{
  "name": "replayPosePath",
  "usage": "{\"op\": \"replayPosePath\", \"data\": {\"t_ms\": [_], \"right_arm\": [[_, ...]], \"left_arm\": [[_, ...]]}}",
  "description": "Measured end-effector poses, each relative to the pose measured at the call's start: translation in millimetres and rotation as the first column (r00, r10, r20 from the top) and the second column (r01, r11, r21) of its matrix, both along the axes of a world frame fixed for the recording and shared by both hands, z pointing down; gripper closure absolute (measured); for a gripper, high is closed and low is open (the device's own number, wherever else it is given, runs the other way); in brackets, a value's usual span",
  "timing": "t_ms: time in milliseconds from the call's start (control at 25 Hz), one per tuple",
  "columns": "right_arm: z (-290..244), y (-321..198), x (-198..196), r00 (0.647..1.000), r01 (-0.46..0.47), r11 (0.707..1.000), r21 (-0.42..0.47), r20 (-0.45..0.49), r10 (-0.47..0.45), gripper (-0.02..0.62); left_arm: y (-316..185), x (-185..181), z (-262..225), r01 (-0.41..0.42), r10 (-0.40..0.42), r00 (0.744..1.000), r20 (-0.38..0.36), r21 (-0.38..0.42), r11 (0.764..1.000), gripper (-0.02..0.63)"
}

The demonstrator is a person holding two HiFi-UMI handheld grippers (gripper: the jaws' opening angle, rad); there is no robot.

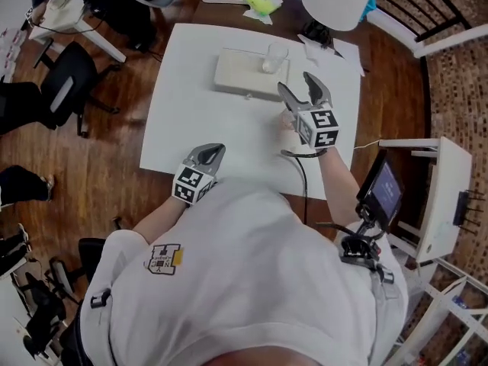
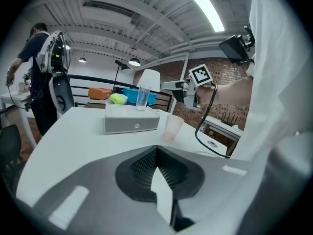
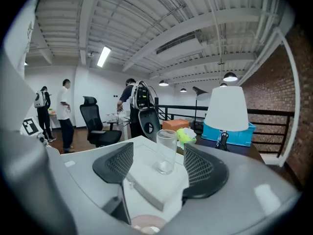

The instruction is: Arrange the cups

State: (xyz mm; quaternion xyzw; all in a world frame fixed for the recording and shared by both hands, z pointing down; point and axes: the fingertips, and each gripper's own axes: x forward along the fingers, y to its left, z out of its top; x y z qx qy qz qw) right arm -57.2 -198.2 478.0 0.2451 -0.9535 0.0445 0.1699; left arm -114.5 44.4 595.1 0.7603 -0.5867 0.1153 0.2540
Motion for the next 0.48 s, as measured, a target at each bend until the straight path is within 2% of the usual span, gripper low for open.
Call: {"op": "replayPosePath", "data": {"t_ms": [240, 480], "right_arm": [[-2.2, 77.9, 32.0, 0.999, 0.031, 0.999, -0.014, 0.026, -0.031, 0.323], [50.9, 149.3, 60.5, 0.998, 0.045, 0.996, -0.080, -0.045, -0.049, 0.372]], "left_arm": [[-13.1, 10.7, -0.2, -0.056, 0.056, 0.998, -0.031, 0.021, 0.998, 0.606], [-20.9, 23.1, 1.4, -0.132, 0.133, 0.991, -0.026, 0.023, 0.991, 0.606]]}}
